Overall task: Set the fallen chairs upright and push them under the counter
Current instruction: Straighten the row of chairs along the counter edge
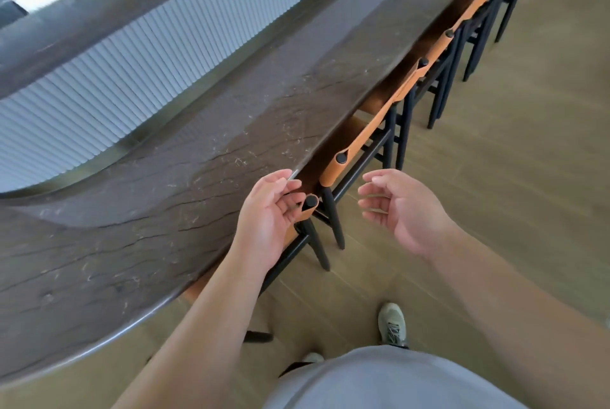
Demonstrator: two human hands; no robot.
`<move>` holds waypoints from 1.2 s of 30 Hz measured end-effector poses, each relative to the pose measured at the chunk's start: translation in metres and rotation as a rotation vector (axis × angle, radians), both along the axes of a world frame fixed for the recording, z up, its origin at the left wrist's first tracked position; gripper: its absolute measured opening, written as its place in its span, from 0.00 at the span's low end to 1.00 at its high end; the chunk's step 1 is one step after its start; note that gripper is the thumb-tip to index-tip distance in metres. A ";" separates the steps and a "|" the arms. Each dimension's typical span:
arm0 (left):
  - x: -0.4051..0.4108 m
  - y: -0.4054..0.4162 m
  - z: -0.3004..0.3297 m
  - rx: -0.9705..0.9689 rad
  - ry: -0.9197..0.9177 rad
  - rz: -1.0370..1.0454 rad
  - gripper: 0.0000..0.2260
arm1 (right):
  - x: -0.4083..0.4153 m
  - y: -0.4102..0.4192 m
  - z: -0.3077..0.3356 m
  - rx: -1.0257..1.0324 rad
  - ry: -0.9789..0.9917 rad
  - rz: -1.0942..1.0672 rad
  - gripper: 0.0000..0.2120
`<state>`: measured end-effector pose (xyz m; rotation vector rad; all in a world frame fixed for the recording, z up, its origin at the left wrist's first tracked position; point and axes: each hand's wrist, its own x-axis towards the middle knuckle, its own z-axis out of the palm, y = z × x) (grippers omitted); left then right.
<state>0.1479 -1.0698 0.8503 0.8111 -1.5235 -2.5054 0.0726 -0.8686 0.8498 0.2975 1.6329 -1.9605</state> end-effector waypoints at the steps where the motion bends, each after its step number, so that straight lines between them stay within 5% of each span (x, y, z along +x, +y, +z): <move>1: -0.007 0.005 0.002 -0.002 0.003 0.037 0.15 | -0.010 0.005 -0.001 0.002 -0.003 0.029 0.10; 15: -0.002 0.049 -0.013 -0.075 -0.096 0.398 0.09 | -0.071 -0.010 -0.018 -0.049 -0.038 0.425 0.11; 28: 0.080 -0.031 -0.051 -0.299 -0.283 0.641 0.12 | -0.069 -0.082 -0.028 0.114 0.024 0.595 0.07; 32: 0.099 -0.050 -0.073 -0.445 -0.362 0.610 0.10 | -0.065 -0.102 -0.043 0.288 0.170 0.685 0.06; 36: 0.119 -0.059 -0.104 -0.682 -0.530 0.469 0.09 | -0.061 -0.113 -0.069 0.568 0.597 0.894 0.05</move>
